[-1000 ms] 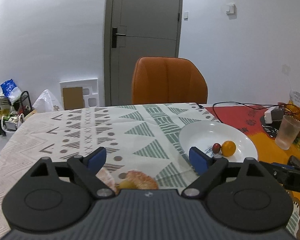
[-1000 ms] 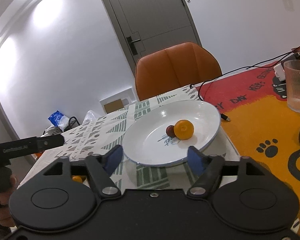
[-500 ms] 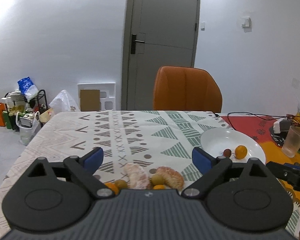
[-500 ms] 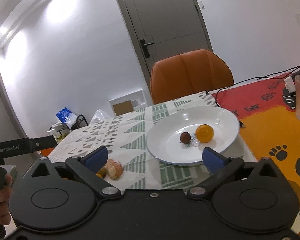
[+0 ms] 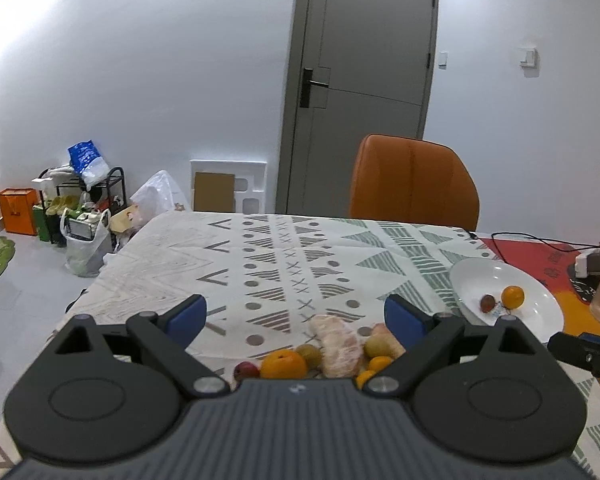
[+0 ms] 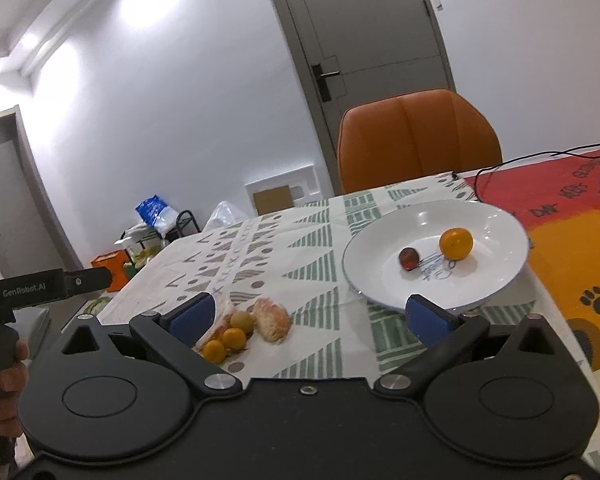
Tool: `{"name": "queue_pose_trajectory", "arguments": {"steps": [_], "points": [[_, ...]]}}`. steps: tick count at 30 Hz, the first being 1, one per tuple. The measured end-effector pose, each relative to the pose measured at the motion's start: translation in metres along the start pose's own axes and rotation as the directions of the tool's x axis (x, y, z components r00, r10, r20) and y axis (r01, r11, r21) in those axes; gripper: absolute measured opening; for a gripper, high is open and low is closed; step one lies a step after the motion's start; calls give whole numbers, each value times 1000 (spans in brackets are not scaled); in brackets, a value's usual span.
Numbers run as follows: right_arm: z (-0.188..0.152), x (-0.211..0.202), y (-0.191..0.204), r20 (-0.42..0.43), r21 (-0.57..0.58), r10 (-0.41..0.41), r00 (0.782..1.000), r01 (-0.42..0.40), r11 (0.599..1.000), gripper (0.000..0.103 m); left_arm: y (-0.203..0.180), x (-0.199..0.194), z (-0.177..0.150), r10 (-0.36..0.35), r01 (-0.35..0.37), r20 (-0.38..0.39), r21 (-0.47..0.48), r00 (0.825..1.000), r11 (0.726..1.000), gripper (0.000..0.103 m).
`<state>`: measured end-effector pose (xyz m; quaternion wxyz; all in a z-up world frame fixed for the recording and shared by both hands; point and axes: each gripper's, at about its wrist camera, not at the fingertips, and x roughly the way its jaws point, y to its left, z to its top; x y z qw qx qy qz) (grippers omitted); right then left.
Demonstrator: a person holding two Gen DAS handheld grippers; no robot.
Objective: Organize fruits
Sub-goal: 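Grasp a small mandarin with the right gripper while the left gripper grasps a large orange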
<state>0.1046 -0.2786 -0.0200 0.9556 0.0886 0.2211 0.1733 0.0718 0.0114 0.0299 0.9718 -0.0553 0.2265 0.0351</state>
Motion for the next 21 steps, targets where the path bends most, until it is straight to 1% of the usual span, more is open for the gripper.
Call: {"name": "queue_pose_trajectory", "arguments": {"steps": [6,9,12,13,15,21], "points": [[-4,8,12,-19,-28,17,1000,-17,999,103,15,1,-7,10,-10,-6,-27,1000,1000,95],[-6,12,16,-26,-37,30,999,-31,999,103,21,3,-11,13,-13,-11,-22,1000,1000,95],[-8,16,24,-17,-65,39,999,-40,997,100,27,5,-14,19,-19,-15,-31,1000,999,95],[-9,18,26,-21,-77,36,999,-38,996,99,29,6,-15,21,-21,-17,-36,1000,999,94],[-9,23,30,-37,-86,39,999,-42,995,90,33,8,-17,22,-23,-21,-44,1000,999,94],[-12,35,37,-71,-88,55,996,-61,994,79,38,15,-24,26,-28,-32,-52,999,998,92]]}}
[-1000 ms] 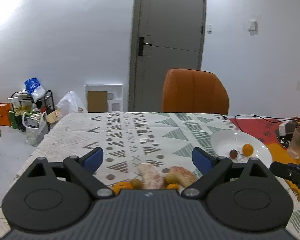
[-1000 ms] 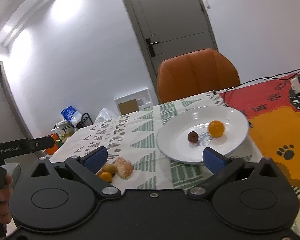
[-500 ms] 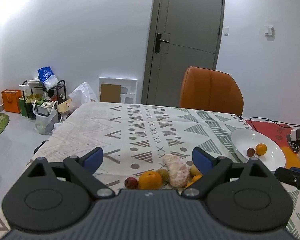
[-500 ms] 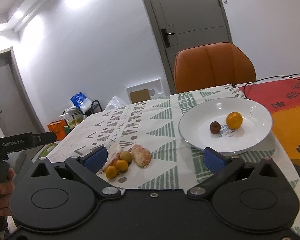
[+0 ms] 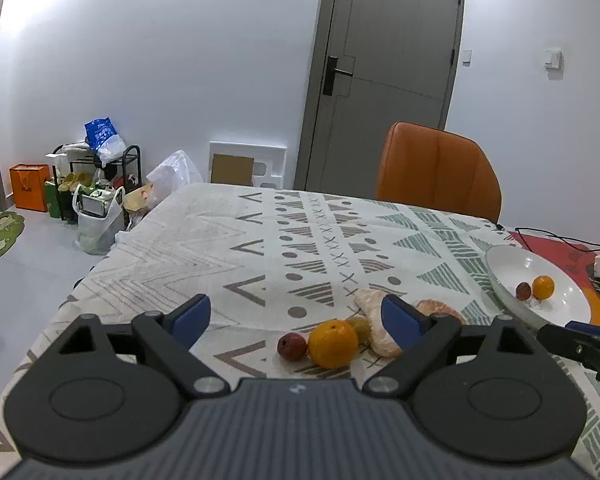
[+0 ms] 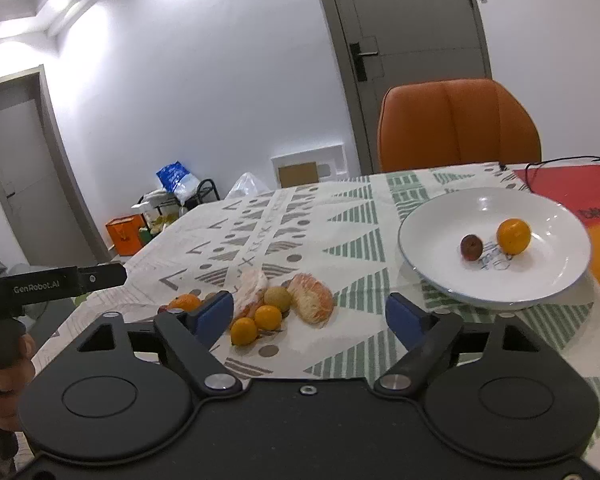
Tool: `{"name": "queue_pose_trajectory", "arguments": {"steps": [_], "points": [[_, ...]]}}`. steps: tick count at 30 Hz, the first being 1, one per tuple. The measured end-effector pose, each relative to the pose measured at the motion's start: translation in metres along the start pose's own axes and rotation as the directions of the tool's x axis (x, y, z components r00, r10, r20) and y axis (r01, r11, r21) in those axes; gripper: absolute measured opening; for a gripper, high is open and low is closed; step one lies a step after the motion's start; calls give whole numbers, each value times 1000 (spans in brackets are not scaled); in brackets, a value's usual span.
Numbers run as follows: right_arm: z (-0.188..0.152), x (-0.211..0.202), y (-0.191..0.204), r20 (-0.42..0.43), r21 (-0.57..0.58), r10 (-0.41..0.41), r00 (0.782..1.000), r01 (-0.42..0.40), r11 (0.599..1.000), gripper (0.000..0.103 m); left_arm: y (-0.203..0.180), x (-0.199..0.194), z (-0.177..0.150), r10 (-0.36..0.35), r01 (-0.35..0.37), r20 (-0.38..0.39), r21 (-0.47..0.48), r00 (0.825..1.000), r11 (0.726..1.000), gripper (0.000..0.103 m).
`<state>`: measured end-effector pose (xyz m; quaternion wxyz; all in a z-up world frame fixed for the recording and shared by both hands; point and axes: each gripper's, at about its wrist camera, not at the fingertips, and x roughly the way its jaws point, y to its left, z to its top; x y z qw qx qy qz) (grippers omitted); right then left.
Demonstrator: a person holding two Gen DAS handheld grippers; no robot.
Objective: Organize fruits
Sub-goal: 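Grasp a small mandarin with the right gripper while the left gripper grasps a large orange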
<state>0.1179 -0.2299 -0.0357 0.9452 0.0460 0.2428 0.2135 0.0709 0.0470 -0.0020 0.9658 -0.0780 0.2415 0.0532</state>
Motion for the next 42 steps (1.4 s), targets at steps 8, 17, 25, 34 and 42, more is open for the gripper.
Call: {"name": "queue_pose_trajectory", "arguments": {"steps": [8,17,25,34,42], "points": [[-3,18,8,-51,5,47,998,-47,999,61,12,15,-6,4,-5,-30,-25,1000,1000,74],[-6,42,15,-105,15,76,992,-75,997,43,18,30,-10,-16,13,-61,-42,998,999,65],[-7,60,24,-146,9,108,983,-108,994,40,9,42,-13,-69,66,-81,-41,994,997,56],[-13,78,35,-194,5,144,970,-146,989,37,-2,52,-17,-120,118,-106,-30,987,993,48],[-18,95,38,-219,11,143,965,-144,989,26,-6,60,-17,-116,114,-110,-20,987,993,47]]}}
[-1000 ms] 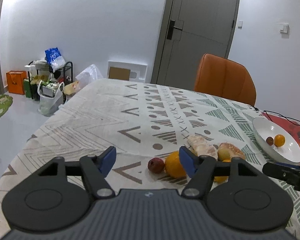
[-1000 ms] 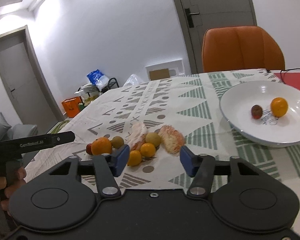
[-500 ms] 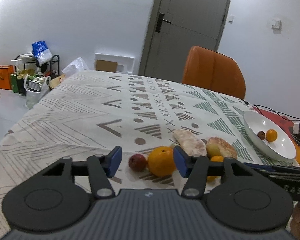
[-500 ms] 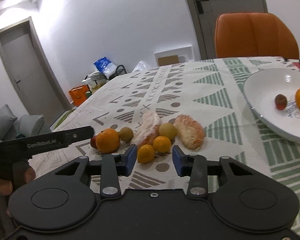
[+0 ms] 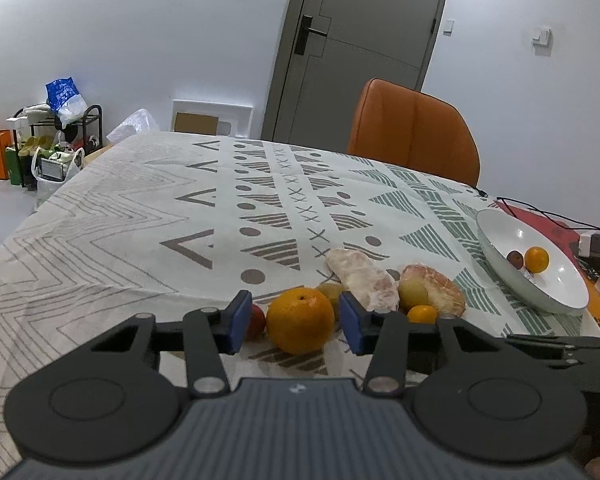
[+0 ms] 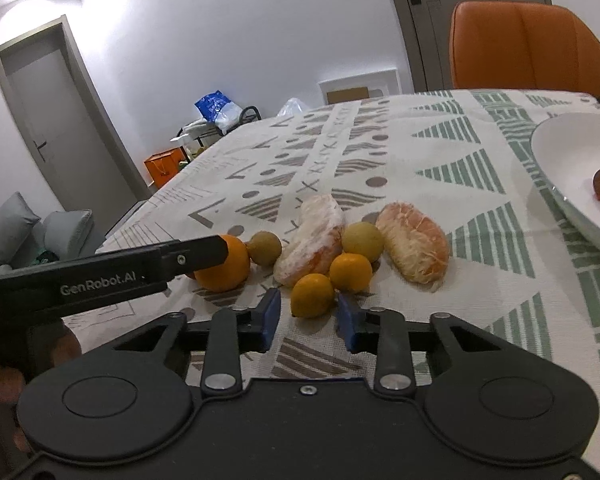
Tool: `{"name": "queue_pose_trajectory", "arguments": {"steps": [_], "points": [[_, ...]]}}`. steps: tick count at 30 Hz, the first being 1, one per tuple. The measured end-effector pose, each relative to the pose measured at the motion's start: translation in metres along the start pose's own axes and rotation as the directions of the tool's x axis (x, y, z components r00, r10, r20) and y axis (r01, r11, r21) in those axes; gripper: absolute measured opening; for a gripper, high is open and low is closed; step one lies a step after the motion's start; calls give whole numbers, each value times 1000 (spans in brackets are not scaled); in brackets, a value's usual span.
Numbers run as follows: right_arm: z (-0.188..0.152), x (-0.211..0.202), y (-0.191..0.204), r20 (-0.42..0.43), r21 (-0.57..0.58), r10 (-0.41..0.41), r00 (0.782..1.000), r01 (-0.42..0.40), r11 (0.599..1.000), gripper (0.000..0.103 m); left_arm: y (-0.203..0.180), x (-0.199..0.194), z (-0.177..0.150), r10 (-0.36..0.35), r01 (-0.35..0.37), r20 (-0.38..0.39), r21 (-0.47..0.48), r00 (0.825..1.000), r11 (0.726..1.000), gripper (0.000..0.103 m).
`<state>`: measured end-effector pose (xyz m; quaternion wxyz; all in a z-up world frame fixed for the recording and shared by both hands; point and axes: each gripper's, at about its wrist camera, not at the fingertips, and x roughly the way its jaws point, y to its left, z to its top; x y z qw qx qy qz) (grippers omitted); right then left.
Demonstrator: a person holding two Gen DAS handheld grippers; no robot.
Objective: Organize fruits
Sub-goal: 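Grasp a small mandarin with the right gripper while the left gripper grasps a large orange, then carry the mandarin and the large orange toward the white bowl with both grippers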
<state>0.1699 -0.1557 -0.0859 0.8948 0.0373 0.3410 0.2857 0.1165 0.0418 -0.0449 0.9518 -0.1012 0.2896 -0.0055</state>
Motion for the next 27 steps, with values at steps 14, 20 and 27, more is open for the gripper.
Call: {"name": "queue_pose_trajectory", "arguments": {"steps": [14,20,27], "points": [[-3,-22,-12,40,45,-4,999,3,999,21,-11,3,-1,70,-70,-2,55,998,996,47],[-4,-32,-20,62,64,-15,998,11,998,21,-20,-4,1,72,-75,28,85,997,994,47],[-9,-39,-28,69,82,-26,997,21,996,21,-28,9,-7,90,-89,-2,115,996,989,47]]}}
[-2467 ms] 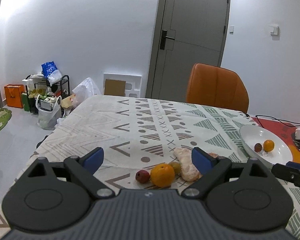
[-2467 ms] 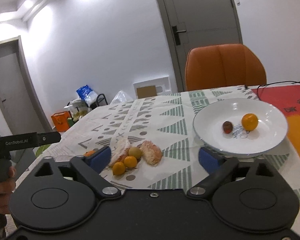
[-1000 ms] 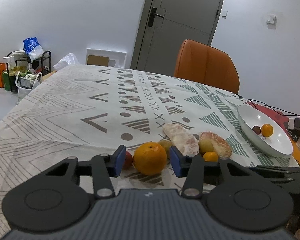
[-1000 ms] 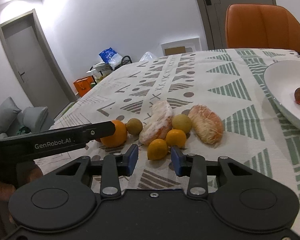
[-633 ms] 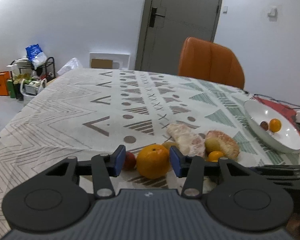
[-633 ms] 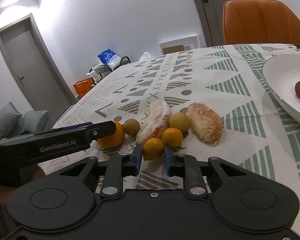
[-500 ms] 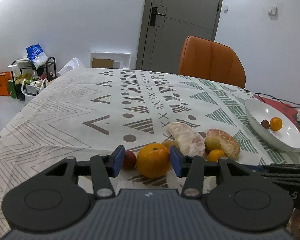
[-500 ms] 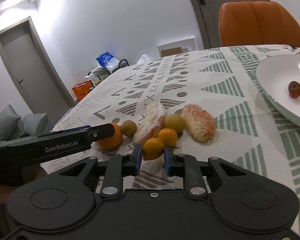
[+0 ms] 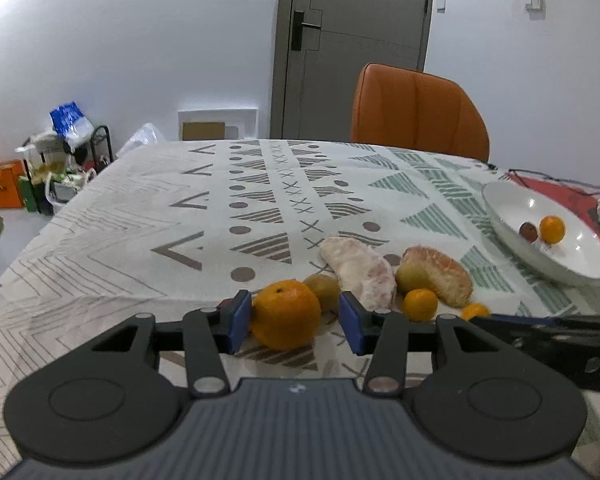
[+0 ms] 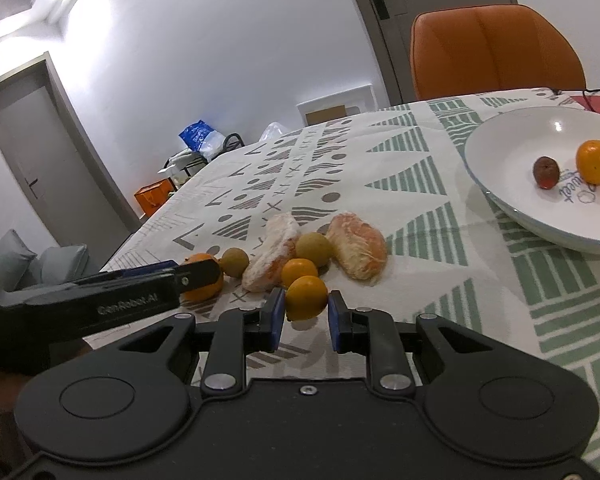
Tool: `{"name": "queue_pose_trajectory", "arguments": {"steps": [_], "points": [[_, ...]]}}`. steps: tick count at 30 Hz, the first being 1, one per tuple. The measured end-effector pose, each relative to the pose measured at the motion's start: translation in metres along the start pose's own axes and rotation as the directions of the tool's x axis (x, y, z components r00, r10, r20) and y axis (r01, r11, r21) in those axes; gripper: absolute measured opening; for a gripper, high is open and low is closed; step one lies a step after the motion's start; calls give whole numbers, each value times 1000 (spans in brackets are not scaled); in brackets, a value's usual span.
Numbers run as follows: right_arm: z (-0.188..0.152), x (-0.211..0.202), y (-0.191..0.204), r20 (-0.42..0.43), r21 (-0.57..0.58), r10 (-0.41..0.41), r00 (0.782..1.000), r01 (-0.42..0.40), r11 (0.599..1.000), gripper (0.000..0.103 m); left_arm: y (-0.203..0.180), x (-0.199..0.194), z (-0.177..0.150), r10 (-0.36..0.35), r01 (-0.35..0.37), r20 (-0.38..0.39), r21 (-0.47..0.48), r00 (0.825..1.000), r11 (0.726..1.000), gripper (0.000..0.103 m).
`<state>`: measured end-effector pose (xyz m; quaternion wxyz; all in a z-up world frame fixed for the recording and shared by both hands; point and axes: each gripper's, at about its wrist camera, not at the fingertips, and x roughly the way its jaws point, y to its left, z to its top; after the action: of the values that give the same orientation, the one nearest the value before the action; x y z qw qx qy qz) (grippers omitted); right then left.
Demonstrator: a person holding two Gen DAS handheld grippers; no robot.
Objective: Organize fruits
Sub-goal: 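Carry the mandarin and the large orange toward the white bowl with both grippers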
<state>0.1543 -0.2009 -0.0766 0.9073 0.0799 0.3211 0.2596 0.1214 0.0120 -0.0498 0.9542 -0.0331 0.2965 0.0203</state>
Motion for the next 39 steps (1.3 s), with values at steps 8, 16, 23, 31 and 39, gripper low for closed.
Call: {"name": "queue_pose_trajectory", "arguments": {"steps": [8,16,23,31,39], "points": [[-1,-14,-14,31,31,-19,999,18,999,21,-1,7,3,24,-24,-31,-10,999,1000,39],[5,-25,-21,69,39,-37,997,34,999,21,-13,-7,12,-7,7,8,12,1000,1000,39],[6,-41,-35,106,62,-60,993,53,997,21,-37,-10,20,-40,39,27,43,999,998,39],[10,-61,-55,148,90,-102,984,89,992,21,-66,-9,23,-83,80,36,76,996,994,39],[11,-76,-76,177,121,-153,972,133,984,22,-93,-4,26,-119,114,36,117,992,987,39]]}}
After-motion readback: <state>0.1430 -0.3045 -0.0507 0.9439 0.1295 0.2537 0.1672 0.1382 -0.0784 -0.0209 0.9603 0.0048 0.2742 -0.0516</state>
